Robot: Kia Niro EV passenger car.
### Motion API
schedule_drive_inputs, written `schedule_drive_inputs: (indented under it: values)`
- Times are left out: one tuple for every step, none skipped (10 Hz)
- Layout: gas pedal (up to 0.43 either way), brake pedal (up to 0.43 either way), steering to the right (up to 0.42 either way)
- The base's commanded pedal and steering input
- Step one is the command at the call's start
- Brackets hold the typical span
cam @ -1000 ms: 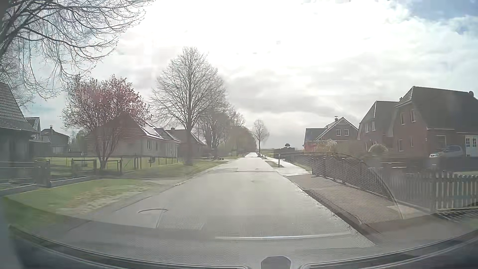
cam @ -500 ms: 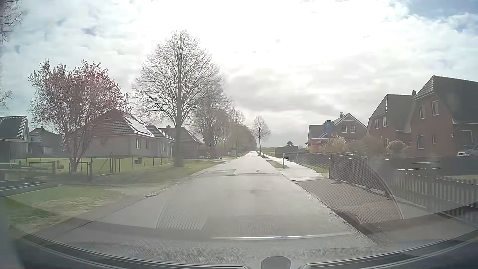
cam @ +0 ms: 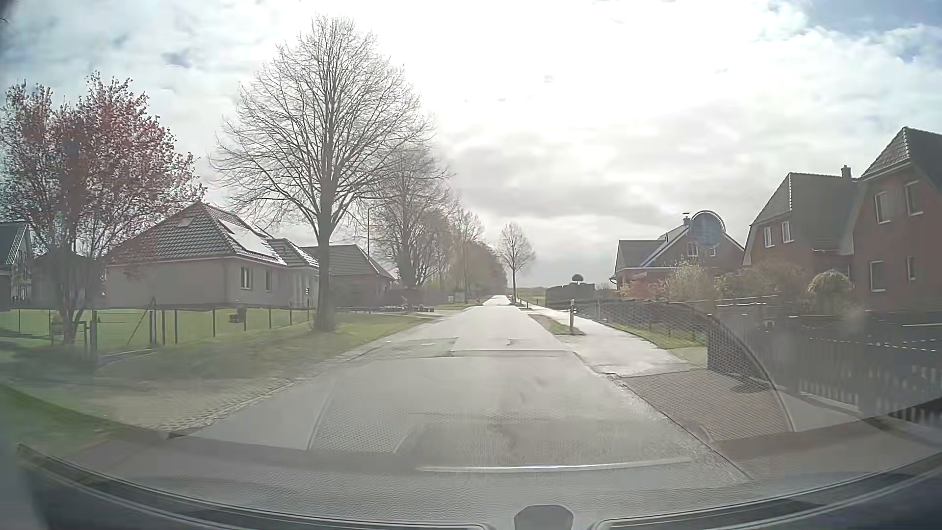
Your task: Follow the waypoints while adhering to traffic rules and regulations
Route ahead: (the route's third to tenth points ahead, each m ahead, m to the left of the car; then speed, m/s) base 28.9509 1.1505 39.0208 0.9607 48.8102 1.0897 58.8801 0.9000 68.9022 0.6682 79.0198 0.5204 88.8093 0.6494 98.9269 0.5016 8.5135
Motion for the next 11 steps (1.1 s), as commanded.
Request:
schedule_drive_inputs:
  values:
    - [0.177,0.0,-0.002]
    - [0.177,0.0,0.0]
    - [0.177,0.0,0.0]
    - [0.177,0.0,0.001]
    - [0.177,0.0,0.001]
    - [0.177,0.0,0.001]
    - [0.177,0.0,0.001]
    - [0.177,0.0,0.0]
    - [0.189,0.0,0.0]
    - [0.189,0.0,-0.001]
    - [0.189,0.0,-0.003]
